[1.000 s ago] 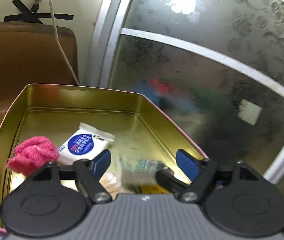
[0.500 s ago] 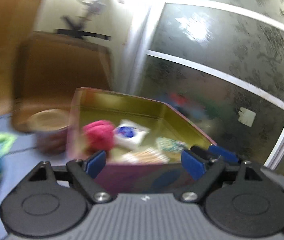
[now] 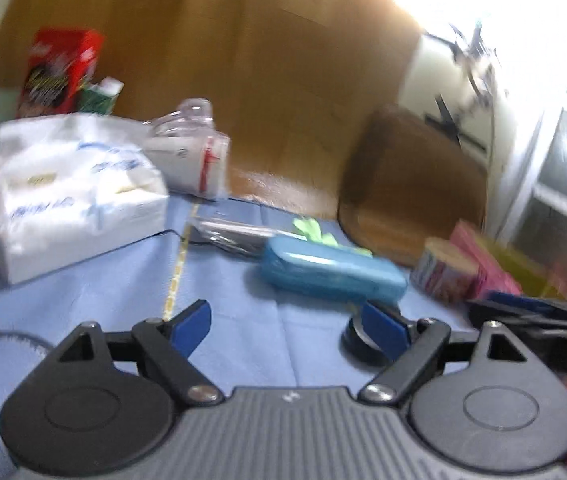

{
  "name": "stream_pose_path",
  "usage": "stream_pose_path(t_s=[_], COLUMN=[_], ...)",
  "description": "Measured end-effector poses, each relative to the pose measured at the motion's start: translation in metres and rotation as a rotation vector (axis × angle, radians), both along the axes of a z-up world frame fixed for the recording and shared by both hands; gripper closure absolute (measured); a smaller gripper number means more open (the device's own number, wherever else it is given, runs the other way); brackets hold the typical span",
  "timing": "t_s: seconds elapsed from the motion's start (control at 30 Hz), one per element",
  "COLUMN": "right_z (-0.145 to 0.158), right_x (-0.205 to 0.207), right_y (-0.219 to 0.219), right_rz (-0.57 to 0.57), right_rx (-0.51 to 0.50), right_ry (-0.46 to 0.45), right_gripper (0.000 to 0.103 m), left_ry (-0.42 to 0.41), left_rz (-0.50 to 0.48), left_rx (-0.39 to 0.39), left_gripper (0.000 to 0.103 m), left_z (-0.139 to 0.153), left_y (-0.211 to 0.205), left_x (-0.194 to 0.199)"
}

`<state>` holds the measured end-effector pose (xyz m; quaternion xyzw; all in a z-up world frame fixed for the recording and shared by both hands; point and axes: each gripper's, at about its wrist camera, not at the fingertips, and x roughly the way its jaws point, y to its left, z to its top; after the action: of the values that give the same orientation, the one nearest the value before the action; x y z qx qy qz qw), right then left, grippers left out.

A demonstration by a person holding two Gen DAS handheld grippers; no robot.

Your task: Organize soft objects

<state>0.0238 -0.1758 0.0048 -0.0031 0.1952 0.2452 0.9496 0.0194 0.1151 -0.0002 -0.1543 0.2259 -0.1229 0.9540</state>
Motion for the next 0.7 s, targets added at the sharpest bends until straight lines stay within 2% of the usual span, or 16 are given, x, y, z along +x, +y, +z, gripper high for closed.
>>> stream_pose_path(t_s=[0.07, 0.2, 0.33, 0.43, 0.47, 0.5, 0.6, 0.7], right_z=[0.002, 0.003, -0.004, -0.012, -0.015, -0.016, -0.012, -0.009], right_x=[0.04, 0.095, 0.14, 0.157, 0.157, 0.154, 0.139, 0.116], right_y=[0.022, 0.073, 0.09, 0.089, 0.088, 0.086, 0.082, 0.081], right_rz=[0.085, 0.204, 0.265, 0.282, 0.278, 0.289, 0.315, 0.34], right_rx=[-0.077, -0.348, -0.482, -0.465, -0.45, -0.428, -0.407, -0.407], right_ry=[0.039, 0.091, 0.272, 0.396, 0.415, 0.42, 0.425, 0.417], right_gripper=[0.019, 0.017, 0.011, 0.012, 0.015, 0.022, 0.035, 0.042], left_ry=[-0.011, -0.012, -0.04, -0.05, -0.051, -0.051, -0.037, -0.023], left_rz=[0.019, 0.024, 0.026, 0.025, 0.028, 0.034, 0.048, 0.058], left_rx=[-0.038, -0.09, -0.077, -0.062, -0.066, -0.075, -0.117, -0.149], left_gripper=[0.016, 0.016, 0.009, 0.009, 0.009, 0.009, 0.009, 0.009], left_z=[-0.002, -0.005, -0.003, -0.003, -0.003, -0.004, -0.005, -0.007], left_y=[0.007, 0.014, 0.008, 0.006, 0.008, 0.009, 0.017, 0.023], left_x=[0.002, 0.002, 0.0, -0.003, -0.003, -0.003, 0.0, 0.002])
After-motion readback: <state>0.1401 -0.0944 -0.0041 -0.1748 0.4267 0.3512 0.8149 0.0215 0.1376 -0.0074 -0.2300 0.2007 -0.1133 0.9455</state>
